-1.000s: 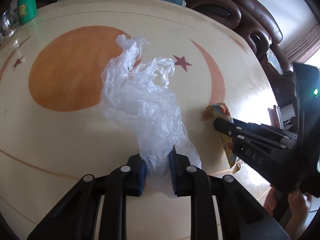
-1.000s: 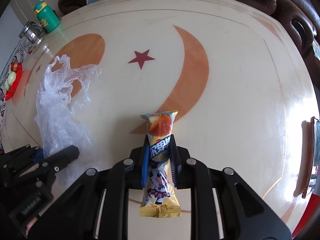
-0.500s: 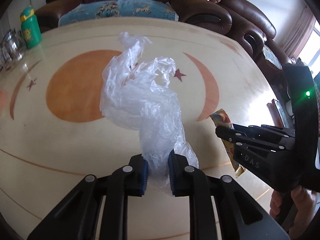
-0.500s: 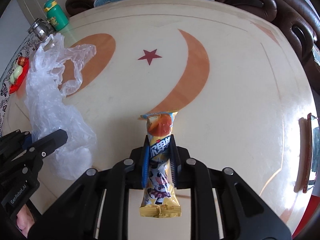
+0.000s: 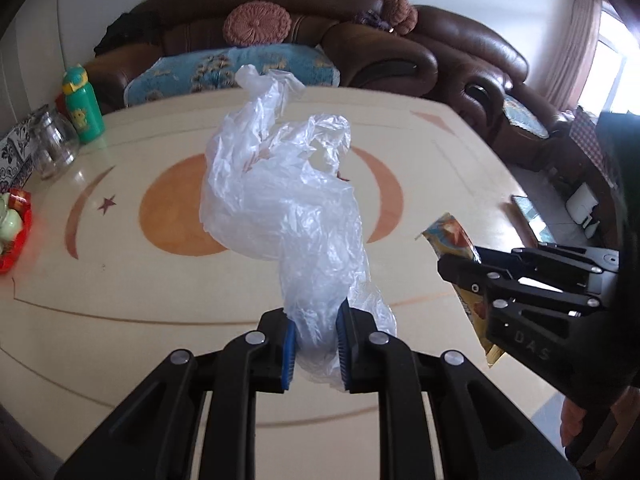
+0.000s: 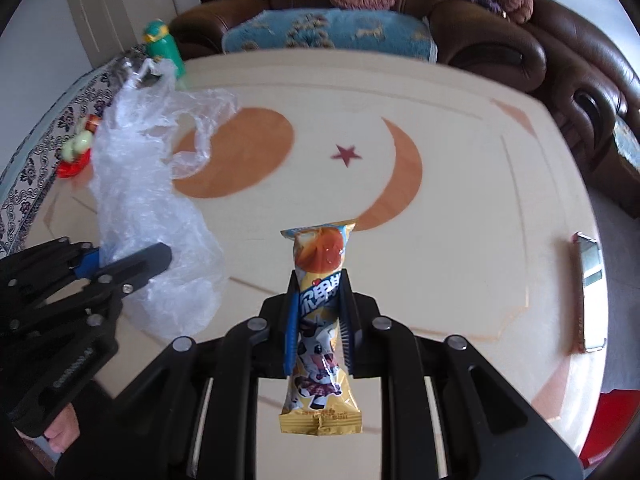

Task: Collect trash
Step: 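Carry the clear bag in the left tool while the right tool carries the snack bar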

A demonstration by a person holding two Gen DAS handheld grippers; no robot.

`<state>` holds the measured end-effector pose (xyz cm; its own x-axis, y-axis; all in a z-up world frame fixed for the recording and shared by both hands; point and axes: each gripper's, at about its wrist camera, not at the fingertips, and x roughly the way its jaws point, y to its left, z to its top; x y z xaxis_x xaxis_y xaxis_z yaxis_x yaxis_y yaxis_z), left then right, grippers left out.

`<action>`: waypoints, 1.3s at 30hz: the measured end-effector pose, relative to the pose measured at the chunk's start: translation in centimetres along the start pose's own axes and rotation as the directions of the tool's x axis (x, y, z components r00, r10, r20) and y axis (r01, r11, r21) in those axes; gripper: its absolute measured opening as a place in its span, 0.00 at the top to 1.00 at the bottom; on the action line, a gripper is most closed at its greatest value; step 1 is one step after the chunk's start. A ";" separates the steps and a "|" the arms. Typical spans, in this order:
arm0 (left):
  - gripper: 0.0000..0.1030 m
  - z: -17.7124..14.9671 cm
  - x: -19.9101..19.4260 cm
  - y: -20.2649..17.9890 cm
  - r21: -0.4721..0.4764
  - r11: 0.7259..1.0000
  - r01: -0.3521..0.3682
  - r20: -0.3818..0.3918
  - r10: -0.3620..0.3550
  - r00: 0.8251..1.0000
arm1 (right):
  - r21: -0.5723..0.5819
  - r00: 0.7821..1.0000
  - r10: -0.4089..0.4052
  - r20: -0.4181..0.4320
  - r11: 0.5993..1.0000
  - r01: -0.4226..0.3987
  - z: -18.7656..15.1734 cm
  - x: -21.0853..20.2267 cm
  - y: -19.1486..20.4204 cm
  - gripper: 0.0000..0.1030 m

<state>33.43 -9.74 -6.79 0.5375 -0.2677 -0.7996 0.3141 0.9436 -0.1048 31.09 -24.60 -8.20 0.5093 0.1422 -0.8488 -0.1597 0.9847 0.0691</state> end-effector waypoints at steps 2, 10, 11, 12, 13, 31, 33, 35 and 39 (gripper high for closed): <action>0.83 -0.7 -2.0 -0.1 0.005 1.000 0.002 0.019 -0.002 1.000 | -0.014 1.000 -0.006 0.026 1.000 0.006 -0.5 -1.9 1.0 0.82; 0.83 -3.7 -10.0 -1.1 0.048 0.999 -0.015 0.115 0.010 0.993 | -0.065 0.994 -0.019 0.112 0.998 0.027 -3.6 -8.9 4.4 0.82; 0.83 -4.1 -10.8 -1.4 0.051 0.999 -0.014 0.124 0.007 0.992 | -0.073 0.992 -0.023 0.122 0.997 0.032 -4.2 -9.7 5.0 0.82; 0.83 -4.7 -11.7 -1.6 0.054 0.998 -0.016 0.132 0.009 0.991 | -0.080 0.991 -0.027 0.131 0.996 0.038 -4.6 -10.4 5.5 0.82; 0.83 -5.1 -12.4 -1.8 0.055 0.998 -0.020 0.140 0.013 0.990 | -0.084 0.990 -0.032 0.138 0.996 0.043 -5.1 -11.0 6.0 0.82; 0.83 -14.4 -18.9 -3.3 0.073 0.997 0.011 0.132 -0.020 0.991 | -0.055 0.981 -0.068 0.181 0.995 0.079 -15.5 -17.5 9.6 0.82; 0.83 -15.7 -19.0 -3.6 0.081 0.996 0.024 0.115 -0.033 0.993 | -0.046 0.982 -0.070 0.174 0.996 0.079 -16.4 -17.6 9.5 0.82; 0.83 -16.9 -18.9 -3.8 0.089 0.995 0.035 0.096 -0.043 0.994 | -0.033 0.984 -0.070 0.162 0.997 0.076 -17.6 -17.7 9.4 0.82; 0.83 -19.1 -18.4 -4.0 0.110 0.992 0.065 0.052 -0.071 0.996 | -0.018 0.986 -0.079 0.146 0.996 0.082 -19.4 -17.9 9.3 0.82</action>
<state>7.28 -4.90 -2.96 0.5538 -0.3439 -0.7583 0.4322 0.8971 -0.0912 4.09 -19.92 -2.51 0.6381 0.0771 -0.7661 -0.1322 0.9912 -0.0103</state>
